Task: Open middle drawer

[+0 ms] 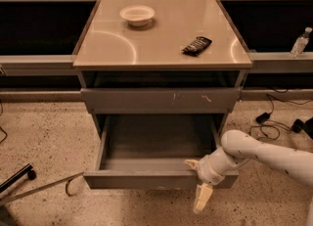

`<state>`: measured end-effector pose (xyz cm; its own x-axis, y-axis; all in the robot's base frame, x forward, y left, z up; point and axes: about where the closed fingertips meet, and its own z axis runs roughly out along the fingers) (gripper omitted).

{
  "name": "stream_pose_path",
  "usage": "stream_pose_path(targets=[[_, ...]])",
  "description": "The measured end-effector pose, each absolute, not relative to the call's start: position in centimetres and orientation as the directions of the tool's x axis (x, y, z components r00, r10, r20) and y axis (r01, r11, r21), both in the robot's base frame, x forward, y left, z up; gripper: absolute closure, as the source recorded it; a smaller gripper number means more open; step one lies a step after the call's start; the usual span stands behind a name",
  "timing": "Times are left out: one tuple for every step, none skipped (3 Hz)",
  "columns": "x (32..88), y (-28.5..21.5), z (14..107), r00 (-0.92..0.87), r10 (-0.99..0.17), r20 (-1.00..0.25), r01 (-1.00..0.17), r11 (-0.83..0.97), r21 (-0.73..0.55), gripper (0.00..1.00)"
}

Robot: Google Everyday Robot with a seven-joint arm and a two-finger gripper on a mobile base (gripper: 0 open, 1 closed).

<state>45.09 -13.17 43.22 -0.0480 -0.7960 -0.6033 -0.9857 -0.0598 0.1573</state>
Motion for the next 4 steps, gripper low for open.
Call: stream_pose_path(targets=[[44.0,-12.6,41.5,-0.060,-0.797,-0.601,-0.972,-0.090,0.216,0.00],[44.0,-12.5,41.9,-0.059,-0.796,-0.602,-0.972,-0.090,0.215,0.00],[40.5,-12.0,43.7,-0.066,-0.771,-0.633,-0.970,-0.098,0.221,0.00],[38.4,-11.6,44.1,-0.074,-0.758,-0.648,-0.965,-0.109,0.238,0.00]])
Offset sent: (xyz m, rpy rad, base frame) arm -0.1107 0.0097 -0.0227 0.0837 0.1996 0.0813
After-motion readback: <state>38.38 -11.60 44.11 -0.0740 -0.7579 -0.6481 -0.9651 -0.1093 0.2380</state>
